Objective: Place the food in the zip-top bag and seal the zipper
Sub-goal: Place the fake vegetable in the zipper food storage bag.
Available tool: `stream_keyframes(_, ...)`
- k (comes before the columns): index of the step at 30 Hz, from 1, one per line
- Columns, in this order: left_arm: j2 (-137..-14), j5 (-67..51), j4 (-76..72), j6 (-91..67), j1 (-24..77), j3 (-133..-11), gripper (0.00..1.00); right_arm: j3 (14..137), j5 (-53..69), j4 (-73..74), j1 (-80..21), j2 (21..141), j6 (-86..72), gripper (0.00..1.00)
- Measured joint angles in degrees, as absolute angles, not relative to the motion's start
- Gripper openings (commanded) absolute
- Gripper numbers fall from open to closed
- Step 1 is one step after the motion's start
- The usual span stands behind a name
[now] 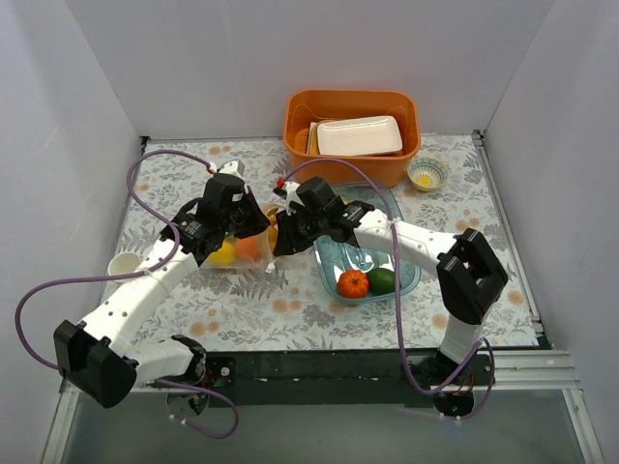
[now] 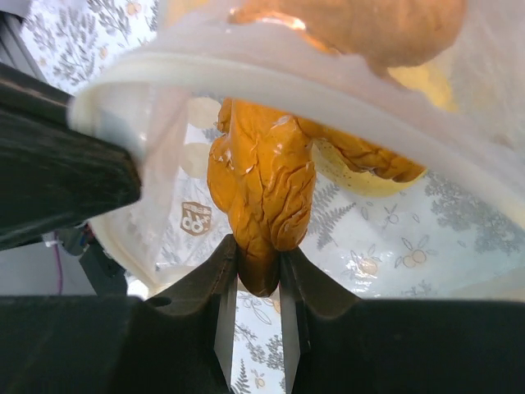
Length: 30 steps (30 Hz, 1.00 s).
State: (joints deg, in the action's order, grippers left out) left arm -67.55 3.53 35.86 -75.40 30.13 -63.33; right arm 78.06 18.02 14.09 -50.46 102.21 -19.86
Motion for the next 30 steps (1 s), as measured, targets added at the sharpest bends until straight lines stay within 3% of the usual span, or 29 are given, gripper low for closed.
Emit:
stream_keyframes(7, -66.94, 3.64, 35.90, -75.70, 30.13, -63.24, 0.00, 78.74, 21.41, 11.18, -50.24, 102.21, -22.72, 0.24)
stream_keyframes(13, -66.76, 3.92, 35.94, -75.85, 30.13, -63.24, 0.00, 83.15, 25.10, 12.82, -50.26, 105.49, -22.37, 0.43)
stream_keyframes(18, -66.43, 4.14, 36.10, -75.85, 30.13, -63.24, 0.00, 83.15, 26.11, 13.61, -50.24, 105.58, -21.52, 0.74)
stream_keyframes(30, -65.78, 7.42, 37.19, -76.23, 30.13, -63.24, 0.00, 79.18, 16.36, 14.00, -49.65, 98.06, -20.36, 0.82)
